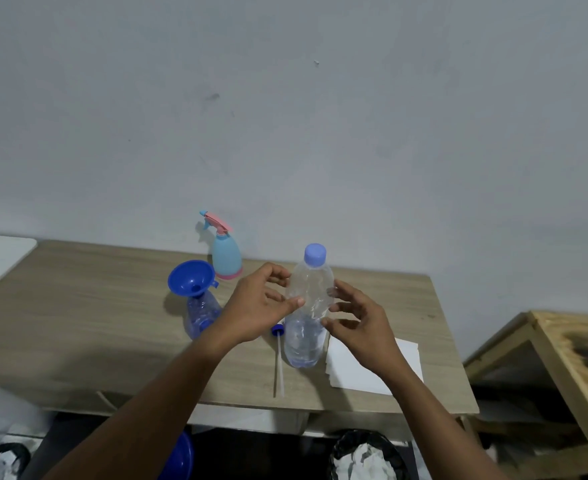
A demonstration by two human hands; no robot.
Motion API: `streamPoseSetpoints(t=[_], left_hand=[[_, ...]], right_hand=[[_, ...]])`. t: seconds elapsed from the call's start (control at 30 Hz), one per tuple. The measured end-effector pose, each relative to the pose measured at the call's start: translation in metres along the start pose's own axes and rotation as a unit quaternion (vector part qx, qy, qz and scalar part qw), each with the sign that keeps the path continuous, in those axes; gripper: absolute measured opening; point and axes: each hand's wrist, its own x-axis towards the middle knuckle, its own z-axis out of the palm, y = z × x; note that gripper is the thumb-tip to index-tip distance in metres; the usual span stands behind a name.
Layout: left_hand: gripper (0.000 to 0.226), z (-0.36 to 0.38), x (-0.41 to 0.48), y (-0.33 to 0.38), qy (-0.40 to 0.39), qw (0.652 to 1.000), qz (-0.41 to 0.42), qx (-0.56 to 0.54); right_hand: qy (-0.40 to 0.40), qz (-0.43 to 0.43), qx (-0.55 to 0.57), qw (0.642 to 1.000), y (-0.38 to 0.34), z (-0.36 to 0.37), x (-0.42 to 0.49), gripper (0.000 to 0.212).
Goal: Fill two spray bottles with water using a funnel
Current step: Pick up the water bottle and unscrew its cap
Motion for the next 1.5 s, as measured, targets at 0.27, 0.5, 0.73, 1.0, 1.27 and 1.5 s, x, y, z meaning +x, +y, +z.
streamPoseSetpoints(t=[0.27, 0.5, 0.73, 1.0, 1.27, 1.5], left_hand=[[0.051, -0.019, 0.009, 0.041, -0.008, 0.995, 0.097, 0.029], [0.030, -0.023, 0.020, 0.057, -0.046, 0.988, 0.128, 0.066], [0.030, -0.024, 0.026, 0.061, -0.081, 0.983, 0.136, 0.093], [0.026, -0.015, 0.018, 0.062, -0.011, 0.992, 0.113, 0.060], [0.021, 0.000, 0.015, 0.061, 0.116, 0.984, 0.105, 0.081], [0.014, -0.024, 0.024, 0.062, -0.065, 0.992, 0.108, 0.004]], right_hand=[[0.026, -0.012, -0.017, 0.999, -0.008, 0.018, 0.012, 0.084], [-0.003, -0.028, -0.019, 0.999, -0.007, 0.017, 0.017, 0.087], [-0.014, -0.034, -0.023, 0.999, -0.003, 0.014, 0.018, 0.085], [-0.016, -0.040, -0.035, 0.998, -0.003, 0.019, 0.017, 0.080], [-0.022, -0.034, -0.038, 0.998, -0.004, 0.019, 0.017, 0.080], [-0.029, -0.041, -0.038, 0.998, -0.002, 0.016, 0.018, 0.076]])
